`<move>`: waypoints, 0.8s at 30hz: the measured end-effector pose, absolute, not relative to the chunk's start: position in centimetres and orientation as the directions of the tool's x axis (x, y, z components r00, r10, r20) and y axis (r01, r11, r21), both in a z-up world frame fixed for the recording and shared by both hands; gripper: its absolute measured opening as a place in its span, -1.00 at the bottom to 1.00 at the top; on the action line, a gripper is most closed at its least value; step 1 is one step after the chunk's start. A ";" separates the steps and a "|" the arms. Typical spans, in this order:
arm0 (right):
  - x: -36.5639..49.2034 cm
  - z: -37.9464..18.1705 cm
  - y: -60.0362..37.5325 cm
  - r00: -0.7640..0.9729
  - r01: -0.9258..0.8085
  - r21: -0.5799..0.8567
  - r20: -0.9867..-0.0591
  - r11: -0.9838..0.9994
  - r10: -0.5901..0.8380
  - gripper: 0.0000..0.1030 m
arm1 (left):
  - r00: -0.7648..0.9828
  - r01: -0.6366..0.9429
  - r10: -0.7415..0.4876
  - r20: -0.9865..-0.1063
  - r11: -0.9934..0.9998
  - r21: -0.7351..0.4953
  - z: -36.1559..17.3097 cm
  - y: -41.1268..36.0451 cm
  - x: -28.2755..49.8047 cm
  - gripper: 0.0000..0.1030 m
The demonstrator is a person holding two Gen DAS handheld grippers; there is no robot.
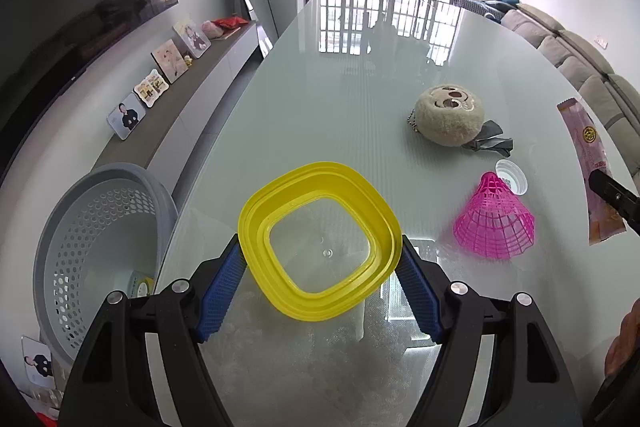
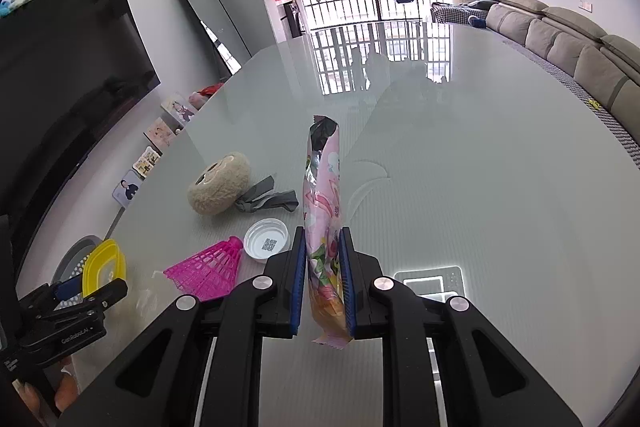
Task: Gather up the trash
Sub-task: 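Grasp the yellow plastic lid with the left tool while the right tool holds the wrapper, then carry the yellow lid and pink wrapper with both tools over the grey basket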
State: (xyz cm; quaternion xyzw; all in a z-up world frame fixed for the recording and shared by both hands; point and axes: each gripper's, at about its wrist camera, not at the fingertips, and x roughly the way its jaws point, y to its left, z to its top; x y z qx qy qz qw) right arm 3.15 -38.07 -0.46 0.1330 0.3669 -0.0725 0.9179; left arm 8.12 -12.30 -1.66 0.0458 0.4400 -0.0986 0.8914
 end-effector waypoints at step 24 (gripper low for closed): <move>-3.1 1.6 -29.7 0.722 0.170 0.201 -0.692 0.965 0.017 -0.69 | 0.645 0.249 -0.170 -0.745 0.968 -0.005 1.3 -6.8 3.1 0.40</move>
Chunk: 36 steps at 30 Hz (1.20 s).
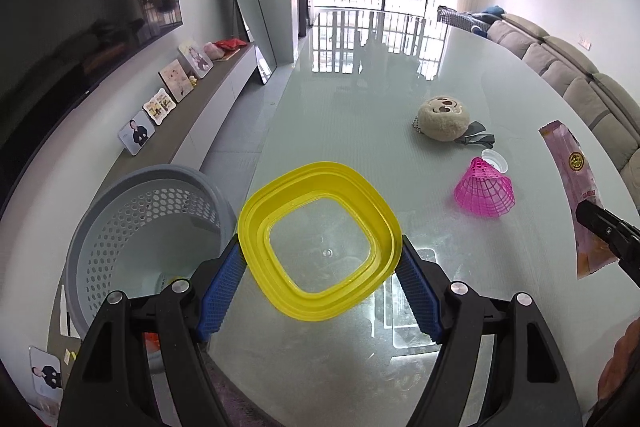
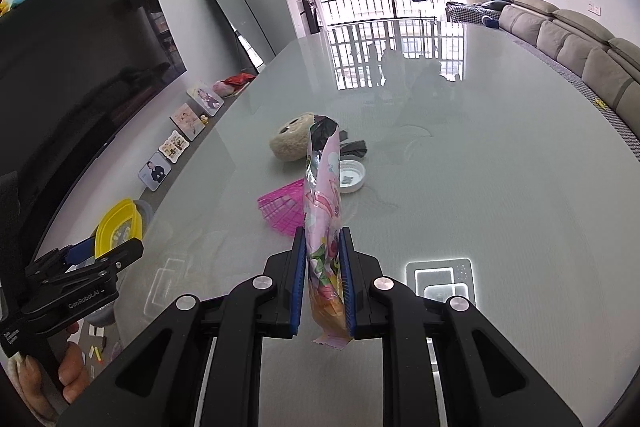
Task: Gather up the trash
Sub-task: 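Carry the yellow lid and pink wrapper with both tools over the grey basket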
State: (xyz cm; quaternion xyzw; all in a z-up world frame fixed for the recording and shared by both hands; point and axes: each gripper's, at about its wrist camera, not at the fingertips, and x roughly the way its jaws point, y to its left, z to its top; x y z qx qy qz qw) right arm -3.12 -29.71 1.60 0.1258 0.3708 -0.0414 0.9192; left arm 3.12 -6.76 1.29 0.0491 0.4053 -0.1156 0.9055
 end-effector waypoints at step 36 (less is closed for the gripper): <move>9.6 -0.6 -5.4 0.576 -0.284 0.192 -0.749 0.939 0.328 -0.69 | 0.658 -0.006 -0.001 -0.753 1.000 -0.006 -1.3 12.0 6.4 0.40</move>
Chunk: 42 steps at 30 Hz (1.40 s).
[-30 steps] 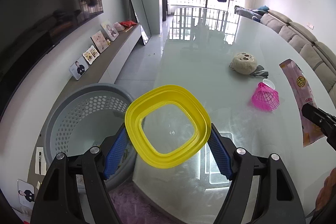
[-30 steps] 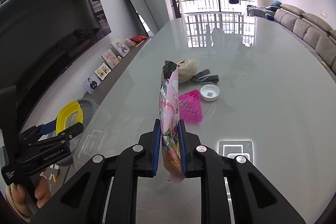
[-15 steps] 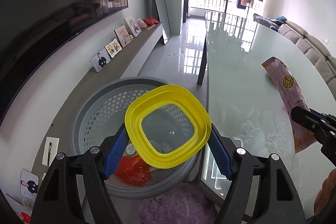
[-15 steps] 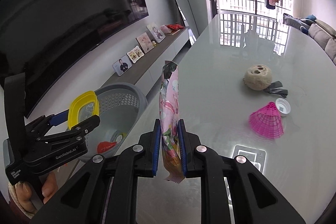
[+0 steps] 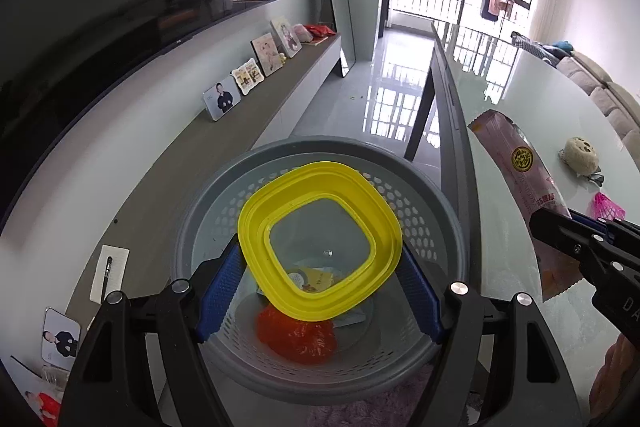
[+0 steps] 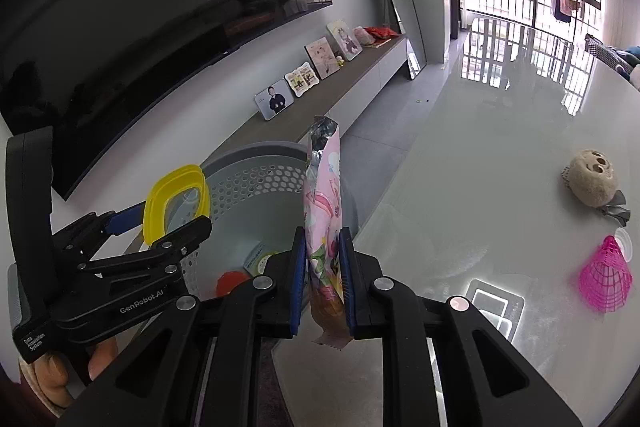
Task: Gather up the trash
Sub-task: 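Carry the yellow lid and pink wrapper with both tools over the grey basket, then open both tools to drop the lid and wrapper into the basket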
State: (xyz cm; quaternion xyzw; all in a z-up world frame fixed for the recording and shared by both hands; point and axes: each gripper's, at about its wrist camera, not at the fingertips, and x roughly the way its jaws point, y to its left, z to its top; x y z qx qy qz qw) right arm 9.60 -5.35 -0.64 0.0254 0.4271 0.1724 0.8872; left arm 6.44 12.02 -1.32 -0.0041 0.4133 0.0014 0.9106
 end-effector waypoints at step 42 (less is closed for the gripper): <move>13.5 -4.9 0.5 0.500 -0.367 0.192 -0.785 0.910 0.367 -0.33 | 0.613 -0.114 0.063 -0.787 0.993 -0.009 -3.5 16.8 7.3 0.61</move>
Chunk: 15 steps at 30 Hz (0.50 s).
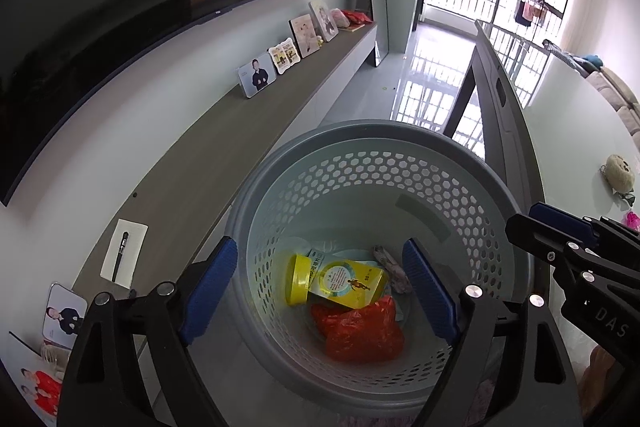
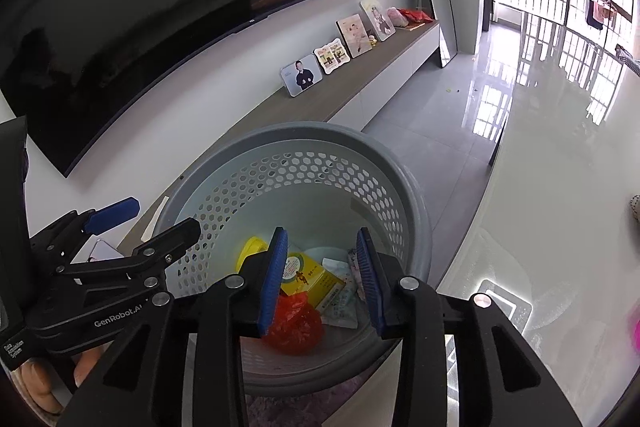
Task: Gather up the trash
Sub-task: 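Open both tools to drop the lid and wrapper into the basket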
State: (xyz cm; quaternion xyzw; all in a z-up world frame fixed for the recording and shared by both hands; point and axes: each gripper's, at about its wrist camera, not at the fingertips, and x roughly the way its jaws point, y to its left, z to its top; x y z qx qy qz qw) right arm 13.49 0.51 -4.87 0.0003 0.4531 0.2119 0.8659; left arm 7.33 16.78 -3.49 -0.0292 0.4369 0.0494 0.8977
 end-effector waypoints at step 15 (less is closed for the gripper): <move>11.9 -3.8 -0.4 0.538 -0.342 0.176 -0.769 0.923 0.346 -0.09 | 0.635 -0.129 0.084 -0.768 0.992 0.002 -2.0 16.3 5.9 0.74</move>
